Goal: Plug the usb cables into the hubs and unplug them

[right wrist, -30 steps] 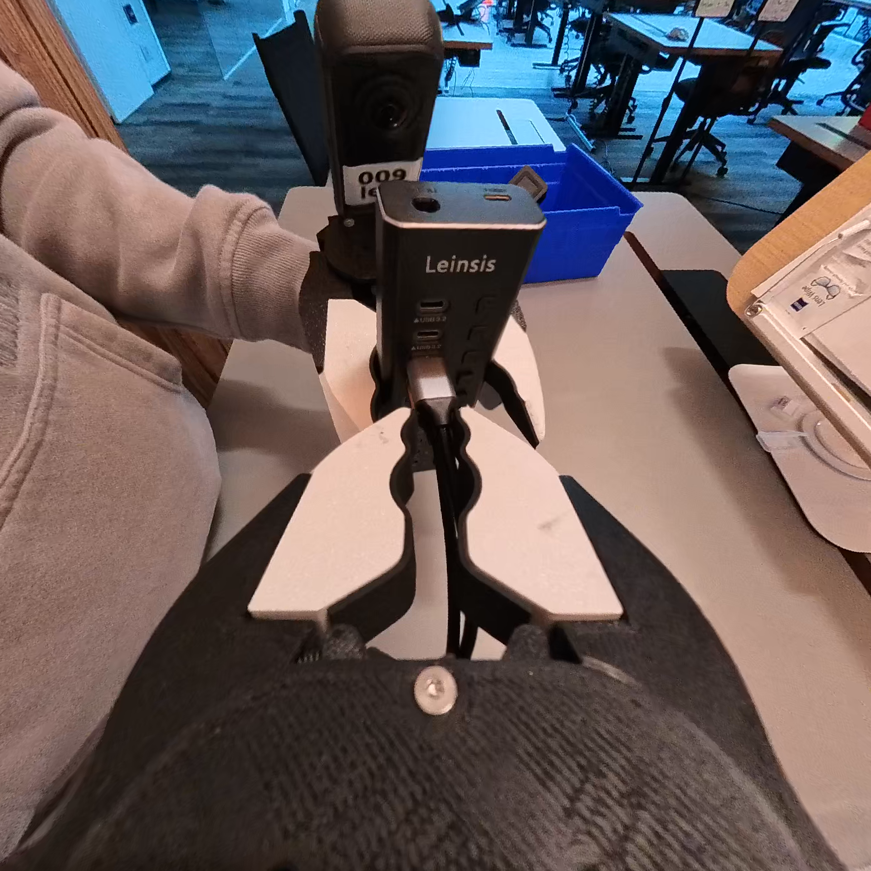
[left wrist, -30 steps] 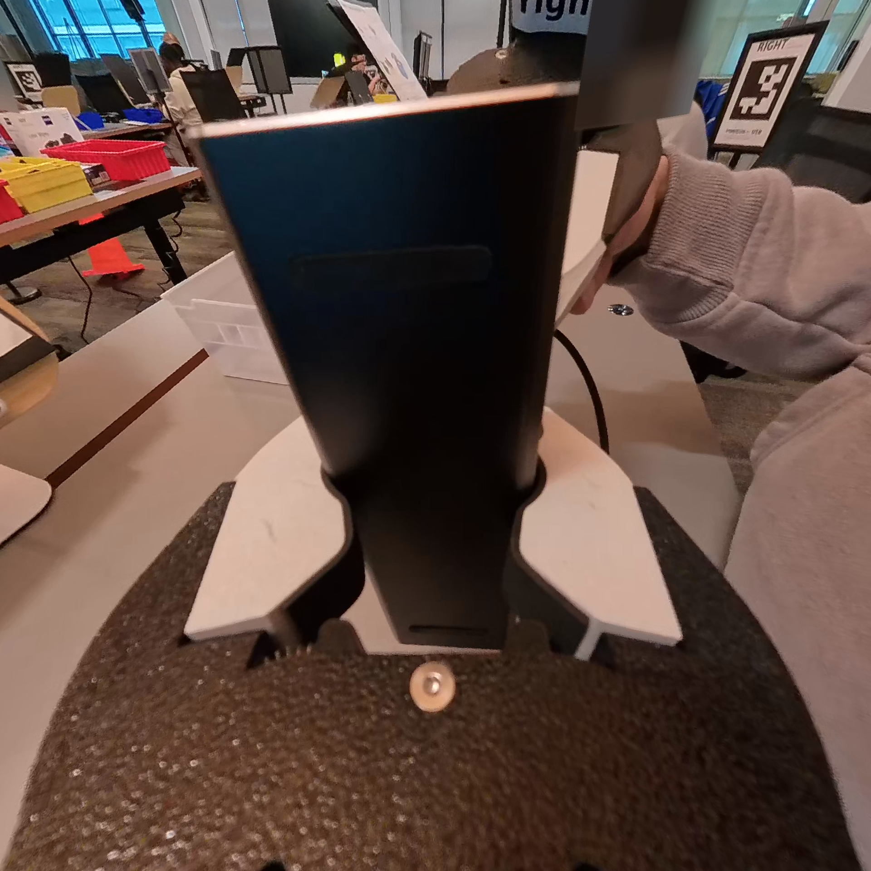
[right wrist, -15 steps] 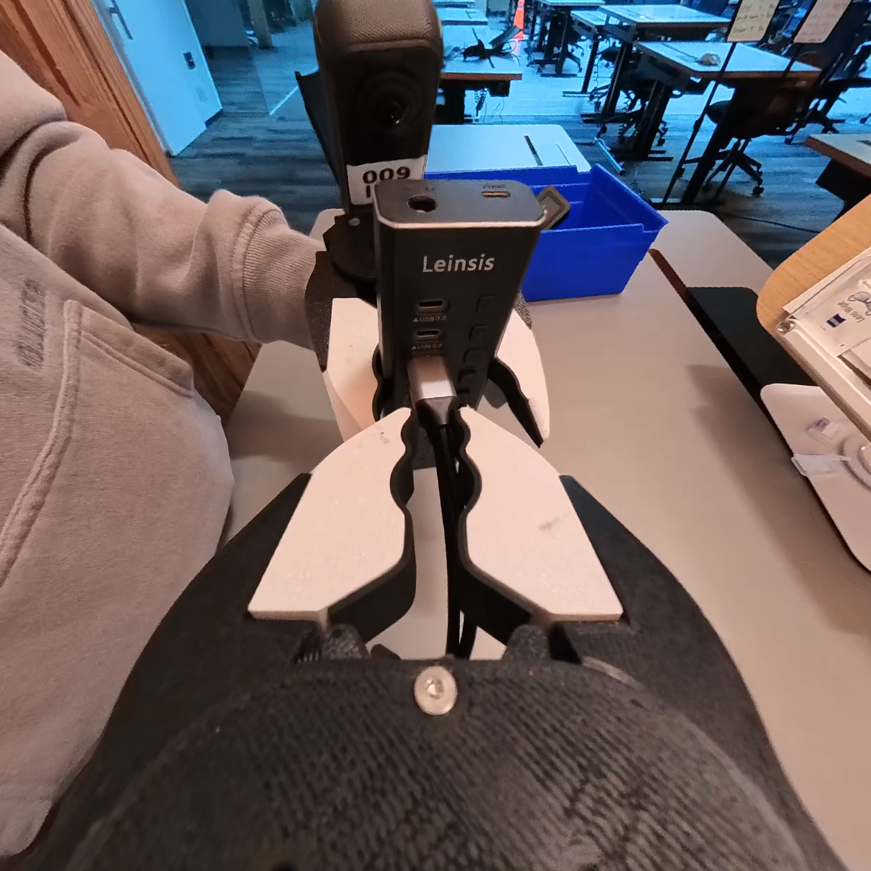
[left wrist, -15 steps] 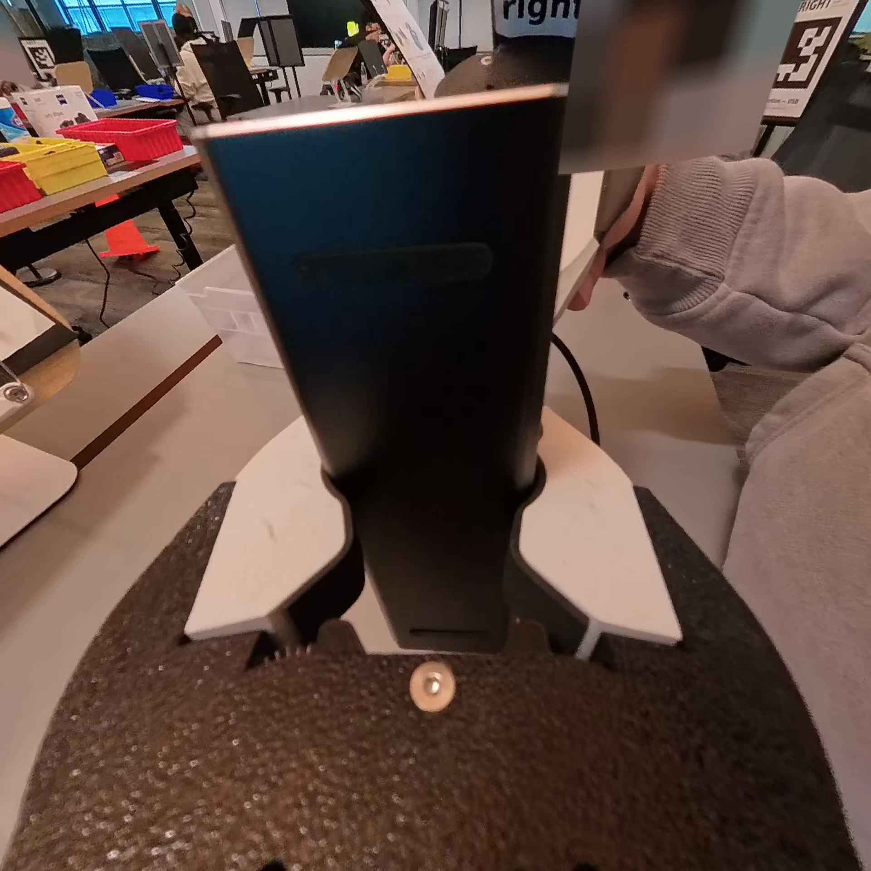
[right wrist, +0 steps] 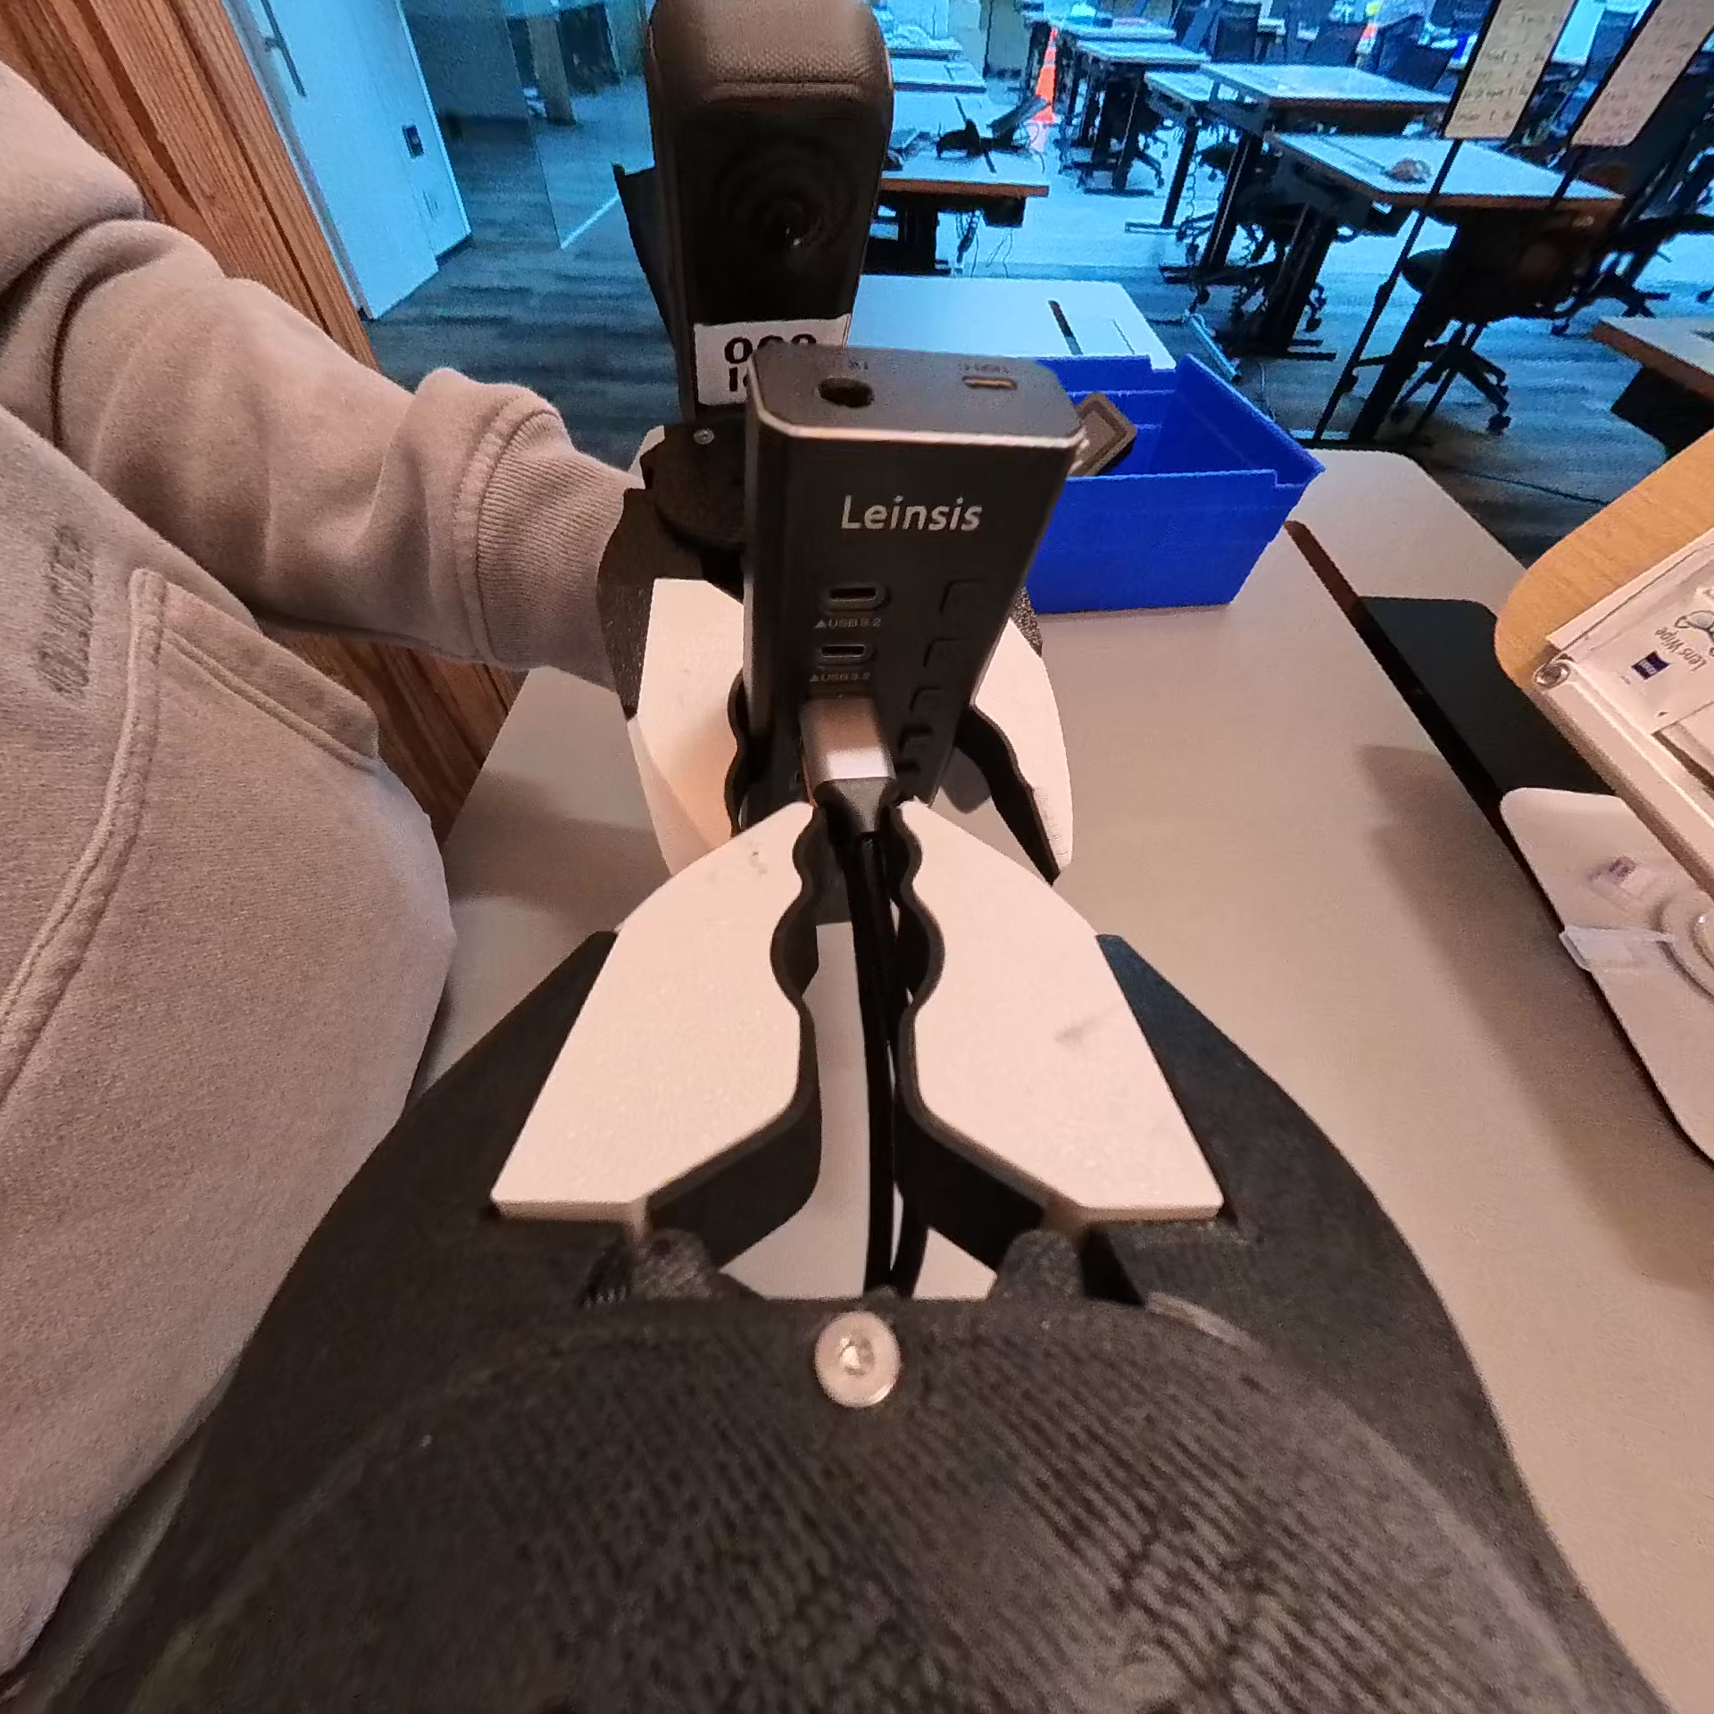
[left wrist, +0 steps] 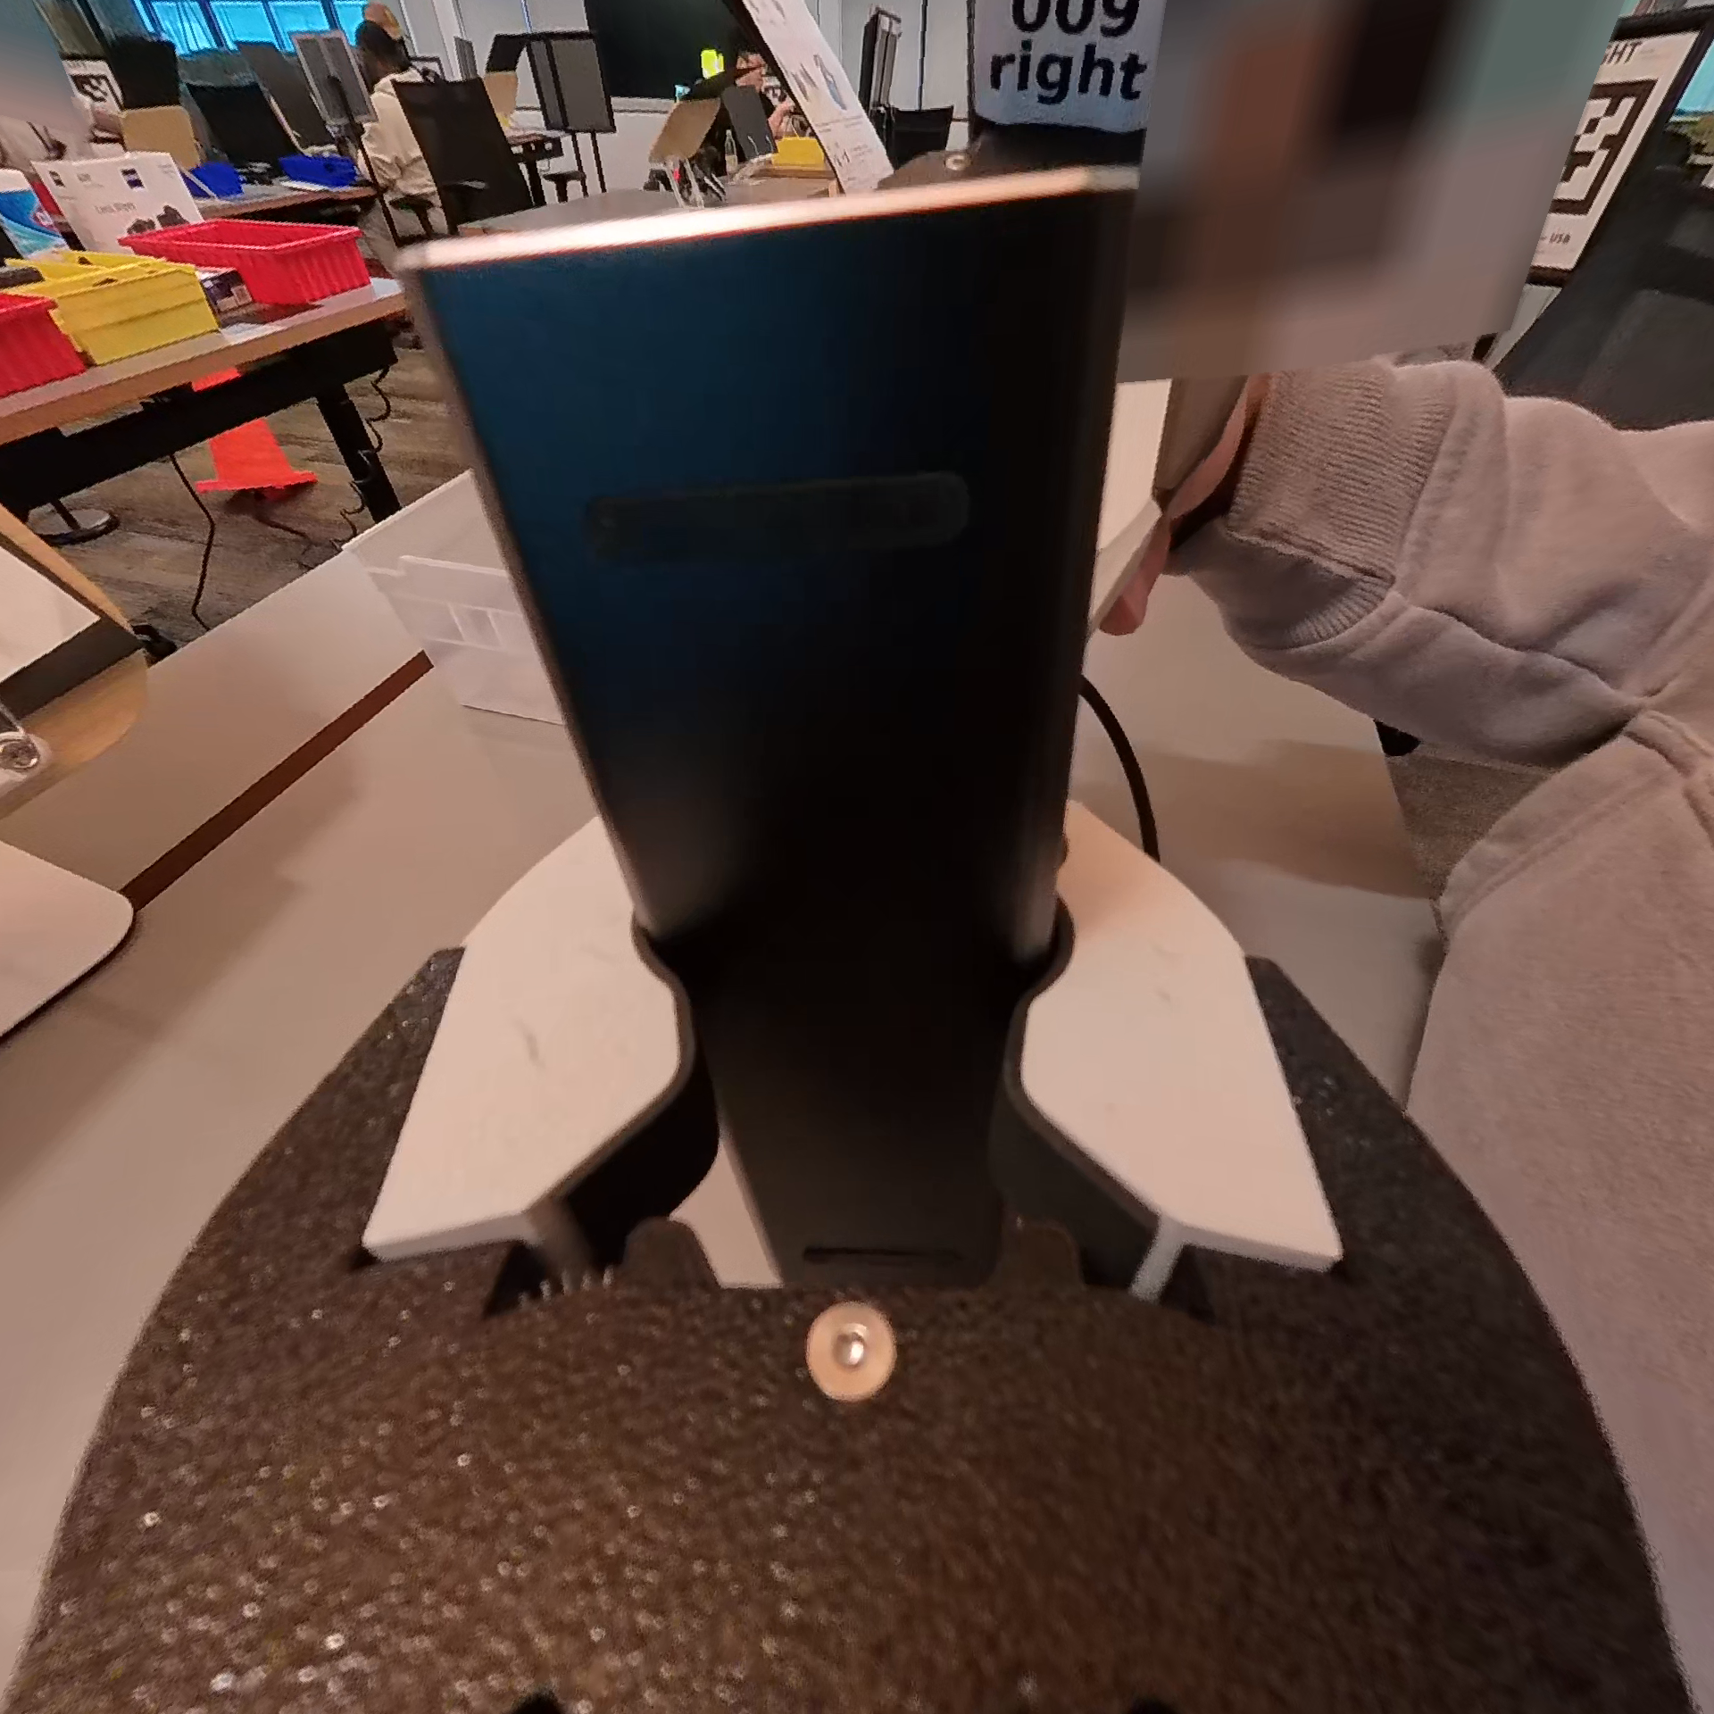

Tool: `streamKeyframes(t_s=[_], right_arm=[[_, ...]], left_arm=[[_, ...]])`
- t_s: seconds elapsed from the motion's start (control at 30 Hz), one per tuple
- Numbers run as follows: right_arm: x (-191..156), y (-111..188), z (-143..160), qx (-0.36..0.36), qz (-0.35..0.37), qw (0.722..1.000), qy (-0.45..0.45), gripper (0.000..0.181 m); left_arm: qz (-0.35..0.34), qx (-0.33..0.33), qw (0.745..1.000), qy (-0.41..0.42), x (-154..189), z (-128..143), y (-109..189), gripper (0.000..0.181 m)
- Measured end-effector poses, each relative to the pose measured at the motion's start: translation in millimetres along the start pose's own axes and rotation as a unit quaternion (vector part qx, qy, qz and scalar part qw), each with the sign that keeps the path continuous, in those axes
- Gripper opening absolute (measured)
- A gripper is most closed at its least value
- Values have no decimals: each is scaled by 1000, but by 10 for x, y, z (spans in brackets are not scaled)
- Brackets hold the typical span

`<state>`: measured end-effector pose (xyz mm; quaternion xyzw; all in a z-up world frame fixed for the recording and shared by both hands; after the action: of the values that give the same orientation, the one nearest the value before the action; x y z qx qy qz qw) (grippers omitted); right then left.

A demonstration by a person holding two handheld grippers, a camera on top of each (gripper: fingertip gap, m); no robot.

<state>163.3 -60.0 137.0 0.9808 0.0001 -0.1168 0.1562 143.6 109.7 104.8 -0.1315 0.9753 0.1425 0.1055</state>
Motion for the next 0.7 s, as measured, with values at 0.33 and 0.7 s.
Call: streamKeyframes(t_s=[0.33,0.7], right_arm=[[62,-48,85,10,-2,1000,-3,12],[250,16,64,38,-14,999,10,23]], left_arm=[[-2,-29,999,20,-6,52,4,72],[-13,-64,998,25,-122,-52,-60,72]])
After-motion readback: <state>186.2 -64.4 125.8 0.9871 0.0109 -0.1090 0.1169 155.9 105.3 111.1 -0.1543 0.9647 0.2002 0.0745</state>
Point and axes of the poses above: each gripper's, where its closed fingertips meet, y back along the fingers, z out of its underside, x = y × z across the jaws, the point moved 10 cm from there along y, back along the fingers, and after that the axes turned 15 degrees about -y, right-handed, at the moved point
